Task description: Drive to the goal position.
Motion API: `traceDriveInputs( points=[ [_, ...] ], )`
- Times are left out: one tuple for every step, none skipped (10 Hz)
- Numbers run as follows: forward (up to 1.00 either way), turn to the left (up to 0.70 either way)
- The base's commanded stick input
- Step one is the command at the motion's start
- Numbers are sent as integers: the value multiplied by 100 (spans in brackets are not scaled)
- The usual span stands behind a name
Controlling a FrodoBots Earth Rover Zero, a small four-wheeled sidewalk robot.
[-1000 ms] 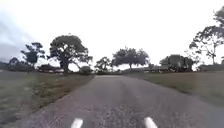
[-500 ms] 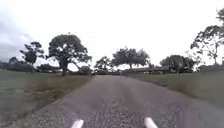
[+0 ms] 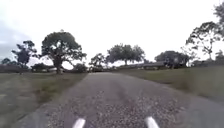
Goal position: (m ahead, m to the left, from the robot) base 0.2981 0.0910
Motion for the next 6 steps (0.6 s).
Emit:
traceDriveInputs(
  points=[
    [100,0],
    [100,0],
    [100,0],
    [100,0],
    [100,0],
    [100,0]
  ],
)
